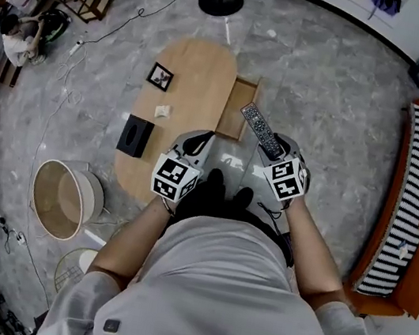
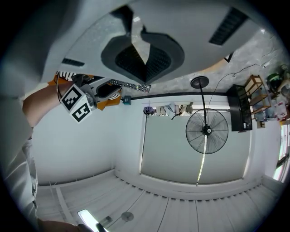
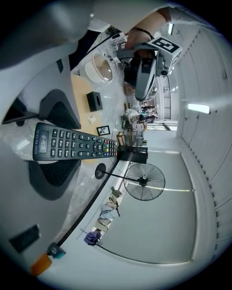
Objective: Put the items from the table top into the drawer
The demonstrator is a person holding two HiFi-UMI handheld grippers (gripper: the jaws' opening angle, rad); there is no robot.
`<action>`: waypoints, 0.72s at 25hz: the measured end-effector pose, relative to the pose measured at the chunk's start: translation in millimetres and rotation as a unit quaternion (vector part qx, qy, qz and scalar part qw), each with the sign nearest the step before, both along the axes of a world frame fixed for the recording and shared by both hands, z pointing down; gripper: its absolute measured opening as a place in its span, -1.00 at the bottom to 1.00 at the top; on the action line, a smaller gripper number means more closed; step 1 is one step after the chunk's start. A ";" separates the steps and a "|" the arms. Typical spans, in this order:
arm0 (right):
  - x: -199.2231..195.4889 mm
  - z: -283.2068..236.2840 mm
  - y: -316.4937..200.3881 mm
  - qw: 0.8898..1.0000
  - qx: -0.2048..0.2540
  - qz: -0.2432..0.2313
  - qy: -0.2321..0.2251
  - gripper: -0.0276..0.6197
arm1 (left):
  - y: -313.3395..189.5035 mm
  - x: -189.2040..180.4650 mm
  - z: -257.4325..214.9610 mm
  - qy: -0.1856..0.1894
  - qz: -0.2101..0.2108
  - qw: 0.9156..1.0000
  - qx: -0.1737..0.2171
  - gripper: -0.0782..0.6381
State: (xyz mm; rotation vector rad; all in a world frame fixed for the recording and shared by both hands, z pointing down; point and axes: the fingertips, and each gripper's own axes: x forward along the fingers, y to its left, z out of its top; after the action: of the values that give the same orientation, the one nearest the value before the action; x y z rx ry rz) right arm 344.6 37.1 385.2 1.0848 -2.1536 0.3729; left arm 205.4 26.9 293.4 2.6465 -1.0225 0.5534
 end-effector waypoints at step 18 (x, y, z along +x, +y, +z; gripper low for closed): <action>-20.8 91.4 -129.5 0.994 -0.094 0.052 -0.018 -0.20 | -151.9 -16.9 85.7 -0.006 0.012 0.998 -0.066 -0.76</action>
State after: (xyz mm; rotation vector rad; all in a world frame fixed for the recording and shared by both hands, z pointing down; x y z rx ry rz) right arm 323.7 -92.5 476.6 1.0933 -2.0500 0.6335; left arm 188.6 -125.0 379.1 2.5466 -0.9247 0.6202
